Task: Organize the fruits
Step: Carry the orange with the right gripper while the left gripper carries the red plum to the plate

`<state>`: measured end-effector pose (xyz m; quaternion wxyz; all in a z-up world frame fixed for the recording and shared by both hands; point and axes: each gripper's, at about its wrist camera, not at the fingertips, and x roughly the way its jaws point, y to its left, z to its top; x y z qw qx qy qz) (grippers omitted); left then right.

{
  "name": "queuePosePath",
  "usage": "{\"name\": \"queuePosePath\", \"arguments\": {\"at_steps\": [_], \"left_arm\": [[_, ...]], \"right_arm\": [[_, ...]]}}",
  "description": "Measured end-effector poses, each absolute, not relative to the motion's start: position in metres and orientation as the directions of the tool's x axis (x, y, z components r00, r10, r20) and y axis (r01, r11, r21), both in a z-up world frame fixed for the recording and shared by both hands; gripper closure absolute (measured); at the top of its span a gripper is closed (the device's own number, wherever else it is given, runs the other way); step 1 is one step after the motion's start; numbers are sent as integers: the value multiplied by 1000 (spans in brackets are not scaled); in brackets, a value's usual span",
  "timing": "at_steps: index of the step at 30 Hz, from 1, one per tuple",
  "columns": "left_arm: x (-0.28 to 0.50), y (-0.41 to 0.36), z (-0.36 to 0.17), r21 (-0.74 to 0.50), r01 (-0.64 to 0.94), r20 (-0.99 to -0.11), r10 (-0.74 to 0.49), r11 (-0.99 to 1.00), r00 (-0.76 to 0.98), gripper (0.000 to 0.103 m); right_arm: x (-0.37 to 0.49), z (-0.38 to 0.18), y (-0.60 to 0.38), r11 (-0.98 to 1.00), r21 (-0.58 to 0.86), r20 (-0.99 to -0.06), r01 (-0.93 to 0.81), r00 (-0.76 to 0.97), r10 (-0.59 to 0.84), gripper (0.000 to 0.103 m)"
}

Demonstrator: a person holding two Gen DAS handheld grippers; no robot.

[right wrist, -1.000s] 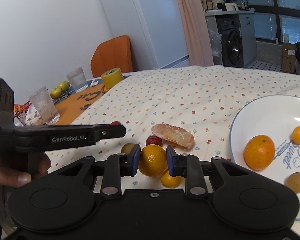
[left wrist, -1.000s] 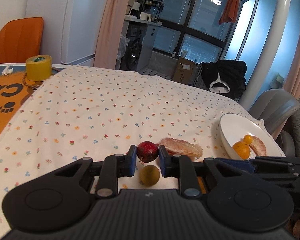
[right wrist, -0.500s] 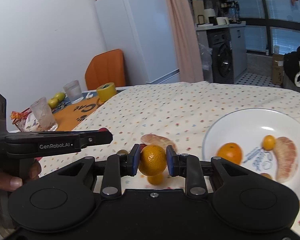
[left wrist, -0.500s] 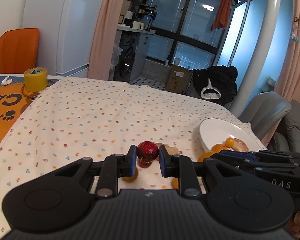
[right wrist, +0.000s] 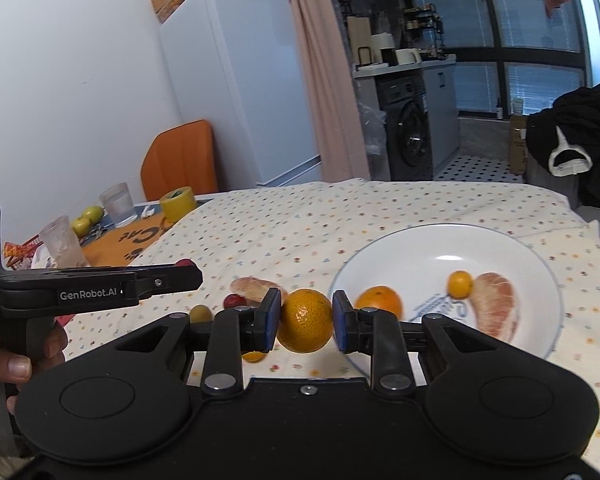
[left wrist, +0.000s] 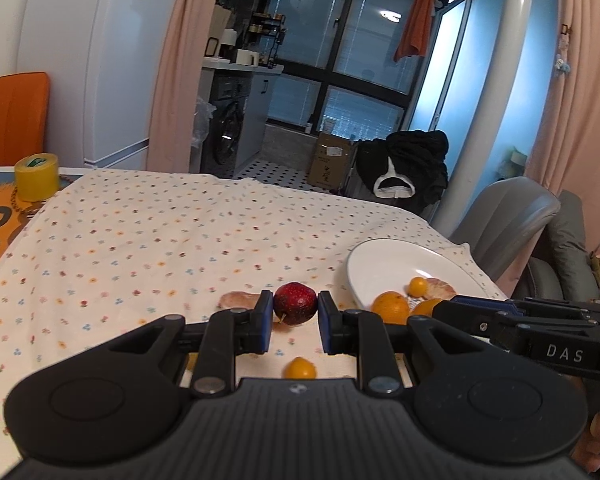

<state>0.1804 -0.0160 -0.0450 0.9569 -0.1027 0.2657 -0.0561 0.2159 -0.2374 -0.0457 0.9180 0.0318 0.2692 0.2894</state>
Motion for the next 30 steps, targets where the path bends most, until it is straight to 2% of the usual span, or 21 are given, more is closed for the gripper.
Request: {"name": "queuePosePath", "arguments": {"at_steps": [16, 30], "left_arm": [[194, -60, -48, -227, 132, -501, -232, 965, 834, 81], [207, -90, -56, -217, 175, -527, -267, 960, 807, 81]], "right_arm": [[216, -51, -288, 880, 213, -477, -425, 741, 473, 77], [226, -69, -303, 879, 243, -495, -411, 726, 477, 77]]}}
